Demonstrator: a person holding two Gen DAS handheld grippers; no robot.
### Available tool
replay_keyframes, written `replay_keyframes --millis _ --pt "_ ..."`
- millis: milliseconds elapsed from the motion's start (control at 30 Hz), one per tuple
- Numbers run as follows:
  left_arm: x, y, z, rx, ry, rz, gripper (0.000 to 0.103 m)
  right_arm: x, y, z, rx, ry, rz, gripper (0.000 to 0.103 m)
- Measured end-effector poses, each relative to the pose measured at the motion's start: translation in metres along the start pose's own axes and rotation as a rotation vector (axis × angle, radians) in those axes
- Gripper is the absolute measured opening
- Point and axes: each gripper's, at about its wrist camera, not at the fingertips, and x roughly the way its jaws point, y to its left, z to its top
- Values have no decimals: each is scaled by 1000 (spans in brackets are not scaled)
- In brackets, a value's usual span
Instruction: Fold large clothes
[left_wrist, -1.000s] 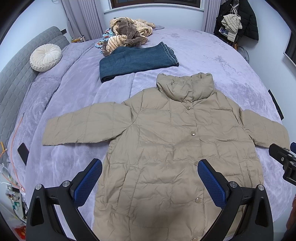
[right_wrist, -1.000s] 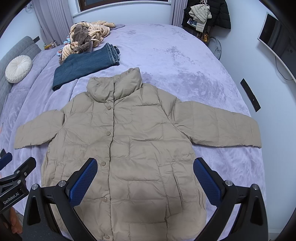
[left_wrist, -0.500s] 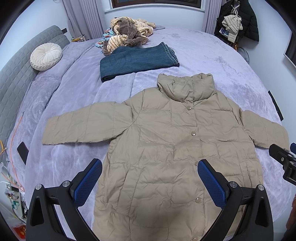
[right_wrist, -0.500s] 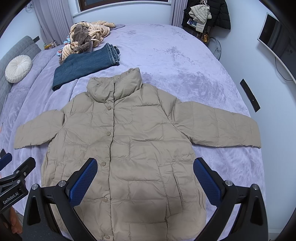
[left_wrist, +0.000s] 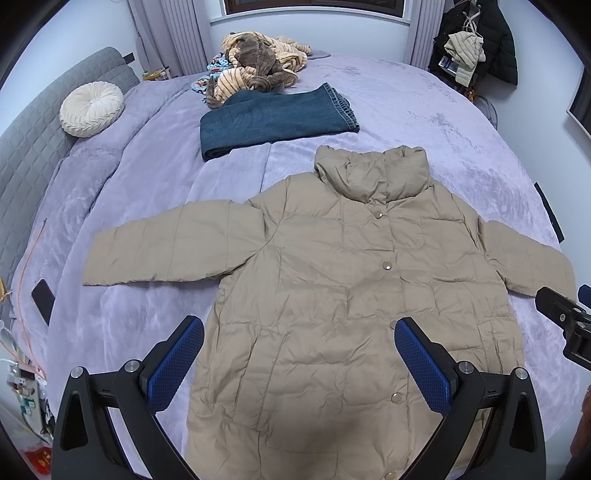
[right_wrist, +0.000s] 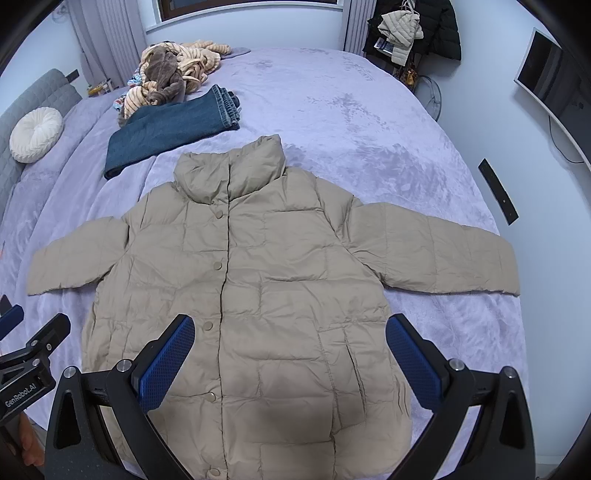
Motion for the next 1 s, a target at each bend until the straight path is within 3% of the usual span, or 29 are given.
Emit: replay_keyframes --millis 433,600,733,1000 --pt "6 2 1 -13 11 -20 103 2 3 0 3 4 9 103" --pt "21 19 -2 -63 46 -70 103 13 14 -2 24 22 48 103" --pt "39 61 -9 -131 63 -118 103 27 34 -2 23 24 50 103" --pt "100 140 -18 -292 69 -157 103 64 85 2 5 5 177 103"
